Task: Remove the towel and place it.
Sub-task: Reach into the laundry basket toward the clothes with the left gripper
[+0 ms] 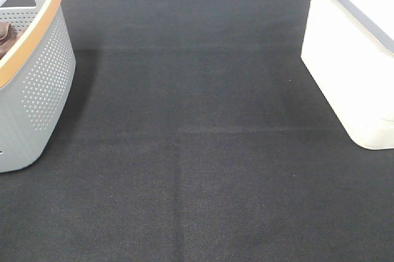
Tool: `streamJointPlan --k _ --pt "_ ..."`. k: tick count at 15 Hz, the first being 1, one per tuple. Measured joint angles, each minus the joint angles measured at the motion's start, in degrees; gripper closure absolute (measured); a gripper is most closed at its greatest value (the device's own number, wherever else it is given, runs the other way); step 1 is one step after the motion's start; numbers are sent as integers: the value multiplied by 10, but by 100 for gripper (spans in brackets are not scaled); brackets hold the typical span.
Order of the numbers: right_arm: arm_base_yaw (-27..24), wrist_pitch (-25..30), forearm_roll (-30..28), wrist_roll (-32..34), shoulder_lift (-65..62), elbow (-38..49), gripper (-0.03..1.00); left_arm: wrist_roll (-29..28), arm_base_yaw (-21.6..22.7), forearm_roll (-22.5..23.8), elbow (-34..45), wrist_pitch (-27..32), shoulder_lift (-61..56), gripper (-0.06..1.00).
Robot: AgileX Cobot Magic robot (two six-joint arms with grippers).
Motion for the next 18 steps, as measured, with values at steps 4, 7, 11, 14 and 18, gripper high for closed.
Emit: streamJointPlan --k 4,7,11,14,18 --pt "0 0 0 0 0 0 20 0 0 0 0 0 0 22" --pt "0 0 0 0 0 0 20 0 0 0 0 0 0 22" --pt "0 0 0 0 0 0 20 0 0 0 0 0 0 22" --pt "0 0 0 0 0 0 20 0 0 0 0 0 0 22" --pt "0 0 0 0 0 0 20 0 0 0 0 0 0 22"
